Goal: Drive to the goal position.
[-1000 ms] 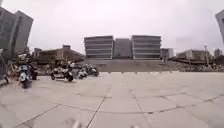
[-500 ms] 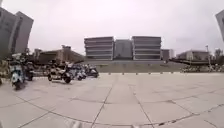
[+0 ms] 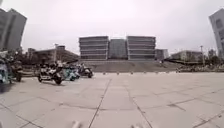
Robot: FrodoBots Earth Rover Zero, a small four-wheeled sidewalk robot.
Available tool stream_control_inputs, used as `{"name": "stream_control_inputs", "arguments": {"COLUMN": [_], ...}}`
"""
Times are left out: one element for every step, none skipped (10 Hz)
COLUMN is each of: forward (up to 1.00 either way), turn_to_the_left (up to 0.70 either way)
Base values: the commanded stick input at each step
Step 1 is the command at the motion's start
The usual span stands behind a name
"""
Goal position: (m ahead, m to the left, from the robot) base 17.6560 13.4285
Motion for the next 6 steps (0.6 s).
{"name": "stream_control_inputs", "arguments": {"forward": [0.70, 0.70, 0.70, 0.70, 0.70, 0.70], "turn_to_the_left": [0.00, 0.00, 0.00, 0.00, 0.00, 0.00]}}
